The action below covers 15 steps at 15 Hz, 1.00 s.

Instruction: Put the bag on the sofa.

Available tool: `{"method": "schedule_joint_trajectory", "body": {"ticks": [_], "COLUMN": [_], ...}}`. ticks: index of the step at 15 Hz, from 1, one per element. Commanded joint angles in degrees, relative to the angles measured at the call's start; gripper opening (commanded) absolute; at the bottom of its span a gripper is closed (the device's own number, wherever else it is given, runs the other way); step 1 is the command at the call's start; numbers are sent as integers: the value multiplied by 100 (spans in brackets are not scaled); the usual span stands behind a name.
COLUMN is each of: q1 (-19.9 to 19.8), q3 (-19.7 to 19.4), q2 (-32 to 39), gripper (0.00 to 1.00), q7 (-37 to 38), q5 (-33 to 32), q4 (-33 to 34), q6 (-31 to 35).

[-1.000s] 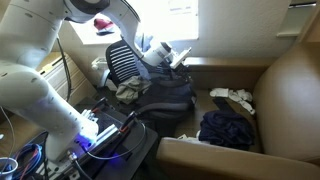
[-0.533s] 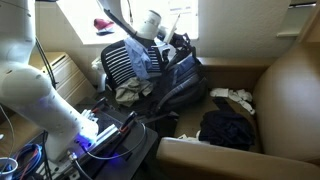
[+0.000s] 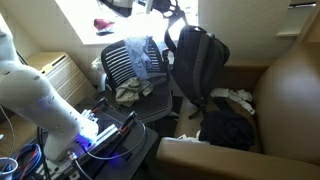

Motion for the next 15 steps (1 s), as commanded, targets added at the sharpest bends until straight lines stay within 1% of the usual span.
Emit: {"method": "schedule_joint_trajectory", "body": {"ticks": [1, 3, 5, 6, 9, 11, 12, 13, 15], "q1": [-197, -263, -377, -438, -698, -907, -1015, -1227, -1415], "q3": [431, 496, 478, 462, 388, 368, 366, 298, 270], "q2": [-940, -986, -877, -793, -251, 131, 315, 519, 773], "gripper": [2, 2, 2, 2, 2, 2, 2, 2, 2], "q7": [498, 1151, 1844, 2268, 3704, 4518, 4823, 4989, 5166], "q5": [20, -462, -1239, -1645, -3057, -3785, -3990, -4157, -4324], "q4": [-155, -11, 135, 210, 488, 686, 800, 1083, 1390], "q6": [-421, -277, -14, -5, -252, -551, -755, -771, -1125]}}
